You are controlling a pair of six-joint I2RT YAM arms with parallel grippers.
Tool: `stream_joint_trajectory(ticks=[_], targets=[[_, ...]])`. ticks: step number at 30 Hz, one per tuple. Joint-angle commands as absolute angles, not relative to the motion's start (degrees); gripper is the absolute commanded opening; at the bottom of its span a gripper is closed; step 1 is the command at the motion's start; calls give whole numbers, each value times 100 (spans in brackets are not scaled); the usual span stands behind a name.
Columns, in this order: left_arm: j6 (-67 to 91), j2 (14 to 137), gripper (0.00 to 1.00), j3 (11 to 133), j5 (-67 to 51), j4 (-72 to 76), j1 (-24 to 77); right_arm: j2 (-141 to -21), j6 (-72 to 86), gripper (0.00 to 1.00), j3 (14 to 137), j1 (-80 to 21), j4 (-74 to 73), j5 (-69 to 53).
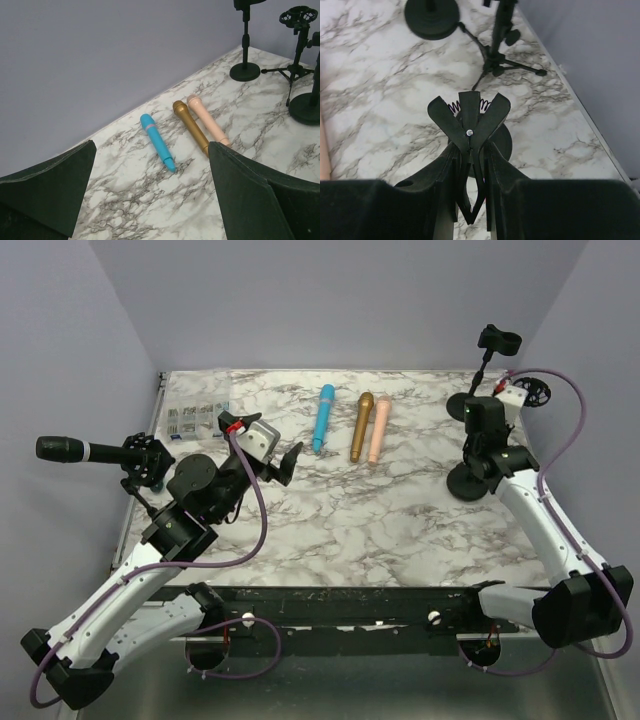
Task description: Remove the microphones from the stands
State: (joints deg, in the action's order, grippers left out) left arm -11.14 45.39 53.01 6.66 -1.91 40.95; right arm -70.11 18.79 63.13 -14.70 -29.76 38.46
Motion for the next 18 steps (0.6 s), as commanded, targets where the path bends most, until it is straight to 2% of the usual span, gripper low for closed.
stream_joint_trajectory(ticks=[1, 7, 12, 16, 17, 18], targets=[[-1221, 4480, 99, 5320, 895, -139, 4207, -6802, 2362, 1, 6171, -802, -2708, 4261], [-1256, 4494, 99, 5291, 932, -91, 4323, -6661, 2530, 1, 6101, -255, -2360, 4834], [-1196, 4529, 99, 5355, 820, -162, 4359, -6923, 2531, 2, 6179, 162, -2215, 4639], [-1205, 4511, 99, 5352, 842, -157, 4368, -7130, 2653, 16, 6170, 325, -2190, 4390], [-1204, 4499, 99, 5353, 844, -151, 4376, -7145, 2678, 24, 6154, 338, -2176, 4378], [-1212, 4488, 99, 5344, 844, -154, 4377, -7130, 2708, 38, 6117, 344, -2155, 4350]])
